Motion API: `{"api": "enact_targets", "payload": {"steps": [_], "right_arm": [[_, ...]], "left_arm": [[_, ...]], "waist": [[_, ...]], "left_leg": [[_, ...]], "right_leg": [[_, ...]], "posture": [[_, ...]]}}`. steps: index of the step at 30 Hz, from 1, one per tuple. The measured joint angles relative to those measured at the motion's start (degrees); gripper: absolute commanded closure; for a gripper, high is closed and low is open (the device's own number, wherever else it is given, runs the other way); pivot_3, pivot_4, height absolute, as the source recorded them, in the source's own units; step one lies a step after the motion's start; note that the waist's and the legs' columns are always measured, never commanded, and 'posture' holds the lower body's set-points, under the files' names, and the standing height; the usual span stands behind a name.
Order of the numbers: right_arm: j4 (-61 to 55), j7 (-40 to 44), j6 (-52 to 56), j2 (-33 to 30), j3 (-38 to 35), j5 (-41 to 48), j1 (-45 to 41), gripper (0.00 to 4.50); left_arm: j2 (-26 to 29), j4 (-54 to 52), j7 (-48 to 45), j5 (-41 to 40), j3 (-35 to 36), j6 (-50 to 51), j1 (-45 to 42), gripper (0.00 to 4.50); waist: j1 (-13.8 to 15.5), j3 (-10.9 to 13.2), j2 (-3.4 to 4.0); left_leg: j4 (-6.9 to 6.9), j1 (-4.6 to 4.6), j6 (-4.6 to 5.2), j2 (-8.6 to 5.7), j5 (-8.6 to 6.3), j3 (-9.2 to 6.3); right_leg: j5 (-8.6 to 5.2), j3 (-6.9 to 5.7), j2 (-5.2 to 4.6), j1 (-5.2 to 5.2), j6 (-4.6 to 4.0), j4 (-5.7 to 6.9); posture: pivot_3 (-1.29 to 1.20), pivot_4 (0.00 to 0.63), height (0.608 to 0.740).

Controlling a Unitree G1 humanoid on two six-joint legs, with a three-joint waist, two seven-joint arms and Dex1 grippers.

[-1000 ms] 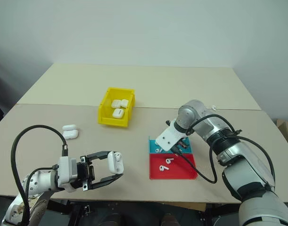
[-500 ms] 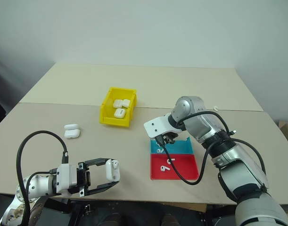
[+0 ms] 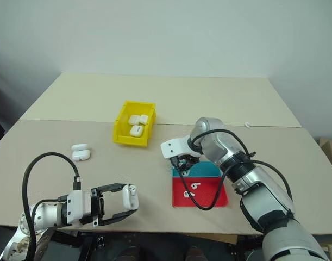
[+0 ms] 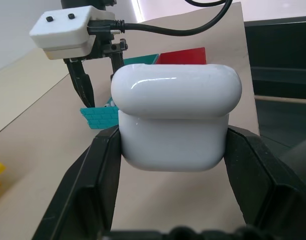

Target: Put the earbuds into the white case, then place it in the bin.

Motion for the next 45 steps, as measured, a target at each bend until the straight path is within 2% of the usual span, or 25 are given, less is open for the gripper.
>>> {"api": "enact_targets", "payload": {"steps": [10, 14, 28, 31, 32, 33, 45], "right_arm": [[1.83, -0.27, 0.19, 0.44, 0.56, -0.4, -0.39, 2.06], [1.83, -0.16, 0.11, 0.42, 0.61, -0.59, -0.39, 2.87], [1.71, 0.18, -1.49, 0.22, 0.67, -0.66, -0.36, 2.87], [1.71, 0.13, -1.72, 0.22, 0.76, -0.72, -0.34, 3.46], [1.7, 0.12, -1.9, 0.21, 0.82, -0.75, -0.32, 3.78], [1.67, 0.14, -2.05, 0.21, 0.83, -0.76, -0.27, 3.89], [-0.26, 0.02, -3.32, -0.59, 0.79, -1.08, 0.63, 3.89]], "left_arm": [[0.0, 0.0, 0.44, 0.67, -0.11, -0.93, 0.15, 1.72], [0.0, 0.0, 0.49, 0.72, -0.26, -1.09, 0.07, 1.72], [0.01, 0.0, 1.09, 0.82, -0.36, -1.09, 0.01, 1.72], [0.01, 0.0, 1.23, 0.84, -0.39, -1.09, 0.01, 1.72], [0.01, 0.0, 1.26, 0.87, -0.41, -1.09, 0.01, 1.72], [0.01, 0.0, 1.31, 0.89, -0.41, -1.1, 0.0, 1.72], [0.02, -0.04, 1.67, 1.75, -0.42, -1.08, -0.31, 1.72]], "waist": [[-0.02, 0.0, 0.0], [-0.01, 0.0, 0.0], [-0.01, 0.0, 0.0], [-0.01, 0.0, 0.0], [-0.01, 0.0, 0.0], [-0.01, 0.0, 0.0], [0.01, 0.0, 0.0]], "left_leg": [[0.0, 0.0, 0.0, 0.0, 0.0, 0.0], [0.0, 0.0, 0.0, 0.0, 0.0, 0.0], [0.0, 0.0, 0.0, 0.0, 0.0, 0.01], [0.0, 0.0, 0.0, 0.0, 0.0, 0.01], [0.0, 0.0, 0.0, 0.0, 0.0, 0.01], [0.0, 0.0, 0.0, 0.0, 0.0, 0.01], [0.0, 0.0, 0.0, 0.0, 0.0, 0.01]], "right_leg": [[0.0, 0.0, 0.0, -0.01, 0.0, 0.02], [0.0, 0.0, 0.0, -0.02, 0.0, 0.03], [0.0, 0.01, 0.0, -0.02, 0.0, 0.04], [0.0, 0.01, 0.0, -0.02, 0.0, 0.04], [0.0, 0.01, 0.0, -0.03, 0.0, 0.04], [0.0, 0.01, 0.0, -0.03, 0.0, 0.04], [0.0, 0.01, 0.0, -0.03, 0.0, 0.05]], "posture": [[0.0, 0.15, 0.74], [0.0, 0.15, 0.74], [0.0, 0.15, 0.74], [0.0, 0.15, 0.74], [0.0, 0.15, 0.74], [0.0, 0.15, 0.74], [0.0, 0.15, 0.74]]}}
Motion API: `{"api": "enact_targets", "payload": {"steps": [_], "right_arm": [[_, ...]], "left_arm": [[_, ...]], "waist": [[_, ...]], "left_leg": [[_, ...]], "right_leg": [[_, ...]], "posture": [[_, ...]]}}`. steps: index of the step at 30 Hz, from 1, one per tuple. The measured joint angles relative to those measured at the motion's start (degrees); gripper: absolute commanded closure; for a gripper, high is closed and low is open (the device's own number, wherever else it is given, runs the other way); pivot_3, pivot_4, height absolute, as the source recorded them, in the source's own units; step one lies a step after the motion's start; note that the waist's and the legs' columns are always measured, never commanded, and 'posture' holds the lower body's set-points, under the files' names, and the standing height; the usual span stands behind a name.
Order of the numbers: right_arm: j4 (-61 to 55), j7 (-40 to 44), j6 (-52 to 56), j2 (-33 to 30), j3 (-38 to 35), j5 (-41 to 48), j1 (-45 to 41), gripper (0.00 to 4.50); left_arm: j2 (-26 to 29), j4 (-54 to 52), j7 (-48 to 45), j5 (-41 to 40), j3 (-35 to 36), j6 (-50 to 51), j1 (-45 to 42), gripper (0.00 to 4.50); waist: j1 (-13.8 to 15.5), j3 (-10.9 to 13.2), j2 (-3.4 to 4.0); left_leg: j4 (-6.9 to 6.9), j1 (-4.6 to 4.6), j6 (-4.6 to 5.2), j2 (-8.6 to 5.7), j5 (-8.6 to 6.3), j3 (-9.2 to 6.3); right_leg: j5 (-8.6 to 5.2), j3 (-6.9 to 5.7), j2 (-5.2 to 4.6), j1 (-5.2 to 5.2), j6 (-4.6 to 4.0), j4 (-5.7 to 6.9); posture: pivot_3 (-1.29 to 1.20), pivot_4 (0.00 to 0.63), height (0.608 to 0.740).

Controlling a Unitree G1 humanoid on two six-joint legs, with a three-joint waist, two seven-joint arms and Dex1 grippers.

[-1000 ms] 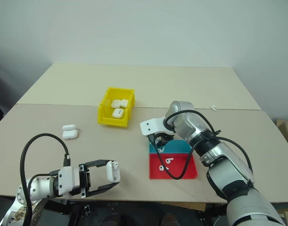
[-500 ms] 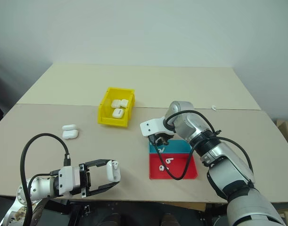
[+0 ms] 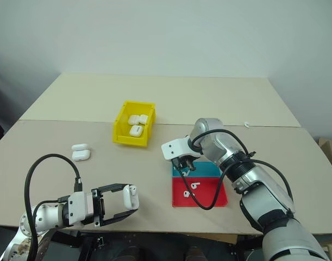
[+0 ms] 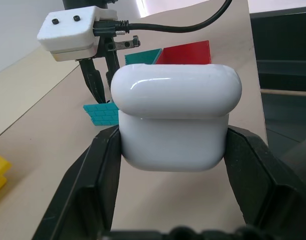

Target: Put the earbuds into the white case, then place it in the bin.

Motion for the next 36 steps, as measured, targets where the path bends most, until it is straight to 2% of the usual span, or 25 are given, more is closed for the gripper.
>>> {"api": "enact_targets", "payload": {"steps": [3, 7, 11, 16, 19, 21, 26, 31, 36], "right_arm": [[-2.08, -0.35, 1.25, -1.25, -1.53, 0.97, 0.01, 3.89], [-10.61, -0.51, 8.34, -5.38, -8.49, 4.57, 0.59, 3.89], [-23.05, -1.0, 19.91, -10.14, -19.25, 10.83, 4.75, 3.89], [-38.47, -3.92, 34.38, -11.91, -34.27, 21.64, 11.45, 3.89], [-47.52, -6.52, 44.82, -9.69, -45.92, 30.55, 11.96, 3.89], [-54.26, -9.16, 50.52, -6.05, -53.3, 37.32, 12.11, 3.89], [-63.83, -15.61, 62.49, 2.45, -65.7, 51.89, 11.95, 3.89], [-66.99, -22.12, 67.93, 7.32, -73.75, 65.42, 11.78, 3.89], [-68.13, -27.88, 67.74, 6.96, -74.68, 75.85, 14.58, 3.89]], "left_arm": [[-0.02, -0.39, 0.18, -0.42, 0.0, 0.29, -0.93, 1.72], [-1.06, -1.74, 1.55, -3.87, -0.15, 3.21, -4.22, 1.72], [-2.85, -3.57, 3.53, -7.6, -0.88, 7.66, -9.11, 1.72], [-4.56, -4.6, 5.43, -11.42, -2.46, 13.28, -15.48, 1.72], [-6.17, -5.69, 7.09, -14.6, -2.95, 17.32, -20.85, 1.72], [-7.5, -5.8, 8.03, -16.12, -3.31, 19.58, -24.89, 1.72], [-11.54, -5.32, 10.0, -17.75, -5.49, 23.28, -31.12, 1.72], [-14.69, -4.19, 10.79, -18.69, -6.7, 25.46, -35.92, 1.72], [-15.0, -4.1, 10.09, -19.32, -6.88, 26.28, -36.15, 1.72]], "waist": [[0.04, 0.0, 0.0], [0.52, 0.0, 0.0], [0.72, 0.0, -0.01], [0.32, 0.0, -0.01], [0.14, -0.01, -0.01], [0.08, -0.01, -0.01], [0.2, -0.01, -0.01], [0.07, -0.01, -0.01], [-0.03, -0.01, 0.0]], "left_leg": [[0.0, -0.04, 0.0, -0.01, 0.0, 0.0], [0.01, -0.12, -0.01, -0.01, 0.0, -0.01], [0.02, -0.12, 0.0, -0.01, 0.0, -0.02], [0.04, -0.12, 0.0, -0.02, 0.0, -0.04], [0.04, -0.1, 0.0, -0.02, 0.0, -0.09], [0.05, -0.06, -0.01, -0.02, 0.0, -0.11], [0.08, -0.04, 0.0, -0.05, 0.01, -0.16], [0.07, -0.04, 0.0, -0.06, 0.01, -0.19], [0.06, -0.05, 0.0, -0.07, 0.01, -0.21]], "right_leg": [[0.0, 0.01, 0.0, -0.06, 0.0, 0.05], [-0.01, 0.01, -0.02, -0.14, 0.0, 0.1], [-0.01, 0.0, -0.01, -0.12, 0.01, 0.07], [-0.01, 0.06, 0.02, -0.14, 0.01, 0.16], [-0.01, 0.06, 0.05, -0.09, 0.02, 0.17], [-0.01, 0.06, 0.07, -0.06, 0.02, 0.17], [-0.01, 0.03, 0.06, 0.07, 0.02, 0.14], [-0.01, 0.02, 0.07, 0.09, 0.03, 0.11], [-0.01, 0.02, 0.06, 0.09, 0.03, 0.1]], "posture": [[0.0, 0.15, 0.74], [0.0, 0.15, 0.74], [0.0, 0.15, 0.74], [0.0, 0.15, 0.74], [0.0, 0.15, 0.74], [0.0, 0.15, 0.74], [0.0, 0.15, 0.74], [0.0, 0.15, 0.74], [0.0, 0.15, 0.74]]}}
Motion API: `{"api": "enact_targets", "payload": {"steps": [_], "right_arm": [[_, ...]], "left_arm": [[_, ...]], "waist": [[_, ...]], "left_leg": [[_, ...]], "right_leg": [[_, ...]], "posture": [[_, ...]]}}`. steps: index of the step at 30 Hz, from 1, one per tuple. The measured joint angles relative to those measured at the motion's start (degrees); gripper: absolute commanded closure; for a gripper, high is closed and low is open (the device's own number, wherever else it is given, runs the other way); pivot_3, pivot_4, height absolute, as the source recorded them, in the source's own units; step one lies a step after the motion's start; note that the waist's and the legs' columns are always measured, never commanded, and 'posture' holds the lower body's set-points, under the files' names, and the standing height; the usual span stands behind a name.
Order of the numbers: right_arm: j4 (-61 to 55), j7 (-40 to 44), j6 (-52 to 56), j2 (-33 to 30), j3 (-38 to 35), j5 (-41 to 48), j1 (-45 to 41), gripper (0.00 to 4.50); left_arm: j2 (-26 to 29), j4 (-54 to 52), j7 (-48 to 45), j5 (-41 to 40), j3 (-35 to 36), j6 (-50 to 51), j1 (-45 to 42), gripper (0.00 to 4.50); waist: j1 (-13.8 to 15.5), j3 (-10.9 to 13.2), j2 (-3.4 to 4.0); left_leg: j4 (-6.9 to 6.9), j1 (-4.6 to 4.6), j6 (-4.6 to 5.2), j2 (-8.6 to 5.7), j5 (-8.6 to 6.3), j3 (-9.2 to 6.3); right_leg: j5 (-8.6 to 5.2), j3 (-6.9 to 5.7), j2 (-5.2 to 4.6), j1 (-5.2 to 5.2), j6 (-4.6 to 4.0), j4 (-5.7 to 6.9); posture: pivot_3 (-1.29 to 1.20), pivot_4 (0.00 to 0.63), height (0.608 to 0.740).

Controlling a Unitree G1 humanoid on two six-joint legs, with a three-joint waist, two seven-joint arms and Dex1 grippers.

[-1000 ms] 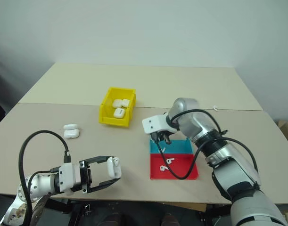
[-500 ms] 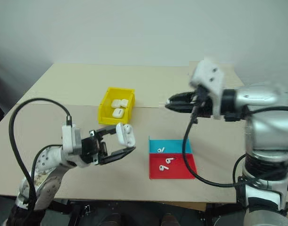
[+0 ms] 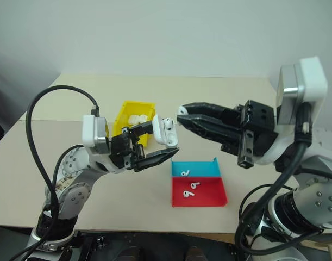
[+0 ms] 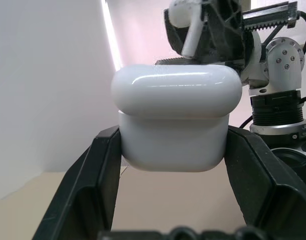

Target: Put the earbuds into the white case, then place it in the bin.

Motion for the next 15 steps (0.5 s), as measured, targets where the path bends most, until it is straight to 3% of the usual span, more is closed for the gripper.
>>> {"api": "enact_targets", "payload": {"steps": [7, 15], "right_arm": [[3.53, -12.1, -2.58, -5.18, 0.91, 17.12, 3.61, 3.89], [5.85, -20.97, -10.67, -12.9, 7.86, 25.85, 8.82, 3.89]], "left_arm": [[0.11, 0.01, -1.4, 0.02, 0.03, -0.01, 0.13, 1.72], [-0.18, -0.02, -1.81, -0.88, 0.1, -0.03, 0.16, 1.72]], "waist": [[0.0, 0.0, 0.0], [-0.01, 0.0, -0.01]], "left_leg": [[0.0, 0.0, 0.0, 0.01, 0.0, -0.04], [0.0, -0.01, 0.0, 0.01, 0.0, -0.08]], "right_leg": [[0.0, -0.04, 0.0, 0.11, 0.01, -0.16], [0.02, -0.06, 0.0, 0.17, 0.05, -0.28]], "posture": [[0.0, 0.15, 0.74], [0.0, 0.15, 0.74]]}}
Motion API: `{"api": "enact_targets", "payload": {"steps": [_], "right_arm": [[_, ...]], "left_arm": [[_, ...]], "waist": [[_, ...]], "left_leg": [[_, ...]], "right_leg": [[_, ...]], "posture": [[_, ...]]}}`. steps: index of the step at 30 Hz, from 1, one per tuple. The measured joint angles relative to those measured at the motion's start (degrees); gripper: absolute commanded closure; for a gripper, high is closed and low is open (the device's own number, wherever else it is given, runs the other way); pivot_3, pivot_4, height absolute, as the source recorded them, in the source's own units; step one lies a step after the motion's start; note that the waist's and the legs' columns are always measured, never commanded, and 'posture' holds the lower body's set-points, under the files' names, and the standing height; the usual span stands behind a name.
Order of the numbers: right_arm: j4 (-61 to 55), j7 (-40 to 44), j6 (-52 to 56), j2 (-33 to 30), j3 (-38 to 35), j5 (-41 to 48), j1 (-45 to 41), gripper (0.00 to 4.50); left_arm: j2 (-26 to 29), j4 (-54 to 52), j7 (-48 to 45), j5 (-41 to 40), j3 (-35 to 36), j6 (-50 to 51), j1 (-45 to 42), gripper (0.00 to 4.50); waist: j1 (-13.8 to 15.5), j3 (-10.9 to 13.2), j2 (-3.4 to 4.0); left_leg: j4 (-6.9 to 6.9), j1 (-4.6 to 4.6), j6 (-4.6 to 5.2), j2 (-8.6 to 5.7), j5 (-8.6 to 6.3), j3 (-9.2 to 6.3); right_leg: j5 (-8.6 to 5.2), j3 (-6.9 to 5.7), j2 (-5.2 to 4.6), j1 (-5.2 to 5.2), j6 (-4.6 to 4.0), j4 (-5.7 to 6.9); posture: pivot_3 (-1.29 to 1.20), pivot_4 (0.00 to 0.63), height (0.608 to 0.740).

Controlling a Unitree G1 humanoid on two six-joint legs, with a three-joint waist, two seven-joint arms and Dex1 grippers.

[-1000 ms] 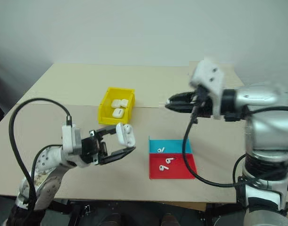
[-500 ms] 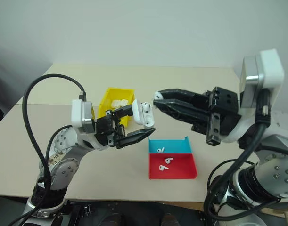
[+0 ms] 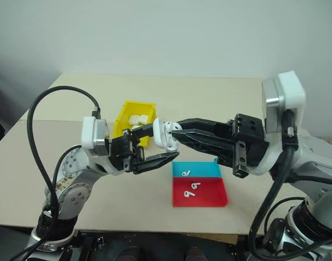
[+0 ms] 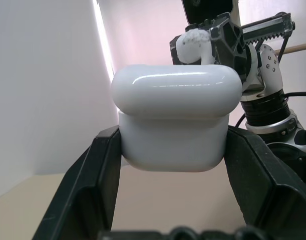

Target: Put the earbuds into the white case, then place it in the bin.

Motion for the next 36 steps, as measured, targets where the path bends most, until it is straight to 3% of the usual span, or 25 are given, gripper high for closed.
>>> {"api": "enact_targets", "payload": {"steps": [8, 27, 32, 36], "right_arm": [[0.97, -3.37, -7.77, -6.43, 4.97, 4.12, 4.03, 3.89], [0.78, -4.3, -17.7, -13.0, 12.32, 4.53, 8.7, 3.89], [-0.11, -4.26, -19.64, -13.79, 12.73, 3.17, 10.28, 2.21], [-0.87, -4.08, -21.27, -14.37, 12.93, 0.84, 11.12, 2.21]], "left_arm": [[-0.4, -0.05, 0.0, -0.03, 0.0, 0.01, 0.43, 1.72], [-0.97, 0.31, -1.23, 0.67, -0.16, -0.3, 0.8, 1.72], [-1.04, 0.51, -1.28, 1.19, -0.1, -0.43, 0.88, 1.72], [-1.1, 0.71, -1.54, 1.24, -0.08, -0.46, 0.9, 1.72]], "waist": [[0.09, 0.01, -0.01], [0.17, 0.01, -0.02], [0.21, 0.02, -0.03], [0.2, 0.02, -0.03]], "left_leg": [[0.0, 0.0, 0.0, 0.0, 0.0, -0.02], [0.0, 0.0, 0.0, 0.0, 0.0, -0.04], [0.0, 0.0, 0.0, 0.0, 0.0, -0.04], [0.0, 0.0, 0.0, 0.0, 0.0, -0.04]], "right_leg": [[0.0, -0.02, 0.0, 0.04, 0.01, -0.06], [0.0, -0.03, 0.0, 0.06, 0.02, -0.09], [0.0, -0.03, 0.0, 0.06, 0.02, -0.1], [0.0, -0.03, 0.0, 0.06, 0.02, -0.1]], "posture": [[0.0, 0.15, 0.74], [0.0, 0.15, 0.74], [0.0, 0.15, 0.74], [0.0, 0.15, 0.74]]}}
